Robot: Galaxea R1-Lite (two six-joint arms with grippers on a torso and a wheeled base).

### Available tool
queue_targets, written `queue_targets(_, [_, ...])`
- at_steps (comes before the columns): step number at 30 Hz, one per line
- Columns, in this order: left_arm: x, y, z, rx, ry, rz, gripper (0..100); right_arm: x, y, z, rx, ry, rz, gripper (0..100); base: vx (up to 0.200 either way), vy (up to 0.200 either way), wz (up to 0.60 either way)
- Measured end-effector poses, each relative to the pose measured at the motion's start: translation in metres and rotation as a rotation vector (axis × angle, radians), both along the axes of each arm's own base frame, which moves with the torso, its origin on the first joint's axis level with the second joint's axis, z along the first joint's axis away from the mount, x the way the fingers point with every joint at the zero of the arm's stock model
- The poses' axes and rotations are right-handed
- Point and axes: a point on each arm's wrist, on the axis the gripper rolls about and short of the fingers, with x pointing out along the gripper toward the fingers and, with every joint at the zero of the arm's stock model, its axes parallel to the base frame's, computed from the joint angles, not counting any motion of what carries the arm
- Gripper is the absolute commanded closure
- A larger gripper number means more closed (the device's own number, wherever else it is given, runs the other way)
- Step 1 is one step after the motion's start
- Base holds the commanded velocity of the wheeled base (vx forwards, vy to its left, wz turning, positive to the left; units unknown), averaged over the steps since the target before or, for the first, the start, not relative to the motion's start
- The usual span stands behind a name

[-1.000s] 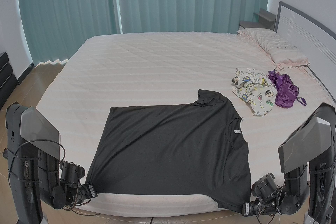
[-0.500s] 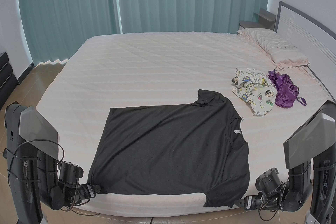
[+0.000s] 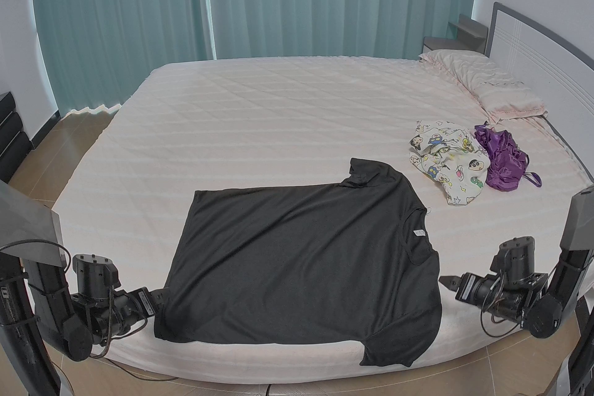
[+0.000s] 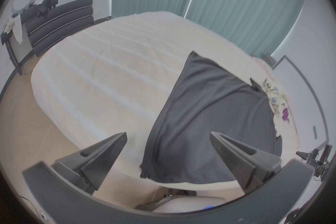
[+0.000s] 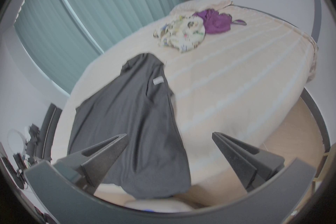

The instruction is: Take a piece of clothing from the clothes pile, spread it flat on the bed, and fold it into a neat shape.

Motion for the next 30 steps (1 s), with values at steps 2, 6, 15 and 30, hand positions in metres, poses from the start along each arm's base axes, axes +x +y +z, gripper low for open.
queue_targets(2, [0.004,0.002,0.006,-0.030,-0.037,0.022,0,0.011,-0.003,0.007,0.014,-0.049,-0.024,0,0.000,0.000,0.00])
queue_targets(6, [0.015,0.004,0.015,-0.126,-0.105,0.093,0,0.028,-0.007,0.015,0.029,-0.110,-0.053,0,0.150,0.000,0.00])
queue_targets(15, [0.026,0.005,0.017,-0.151,-0.139,0.110,0,0.058,-0.007,0.011,0.038,-0.152,-0.074,0,0.156,0.000,0.00])
queue_targets(30, [0.034,0.010,0.014,-0.173,-0.164,0.133,0,0.071,-0.004,-0.010,0.041,-0.110,-0.077,0,0.000,0.000,0.00])
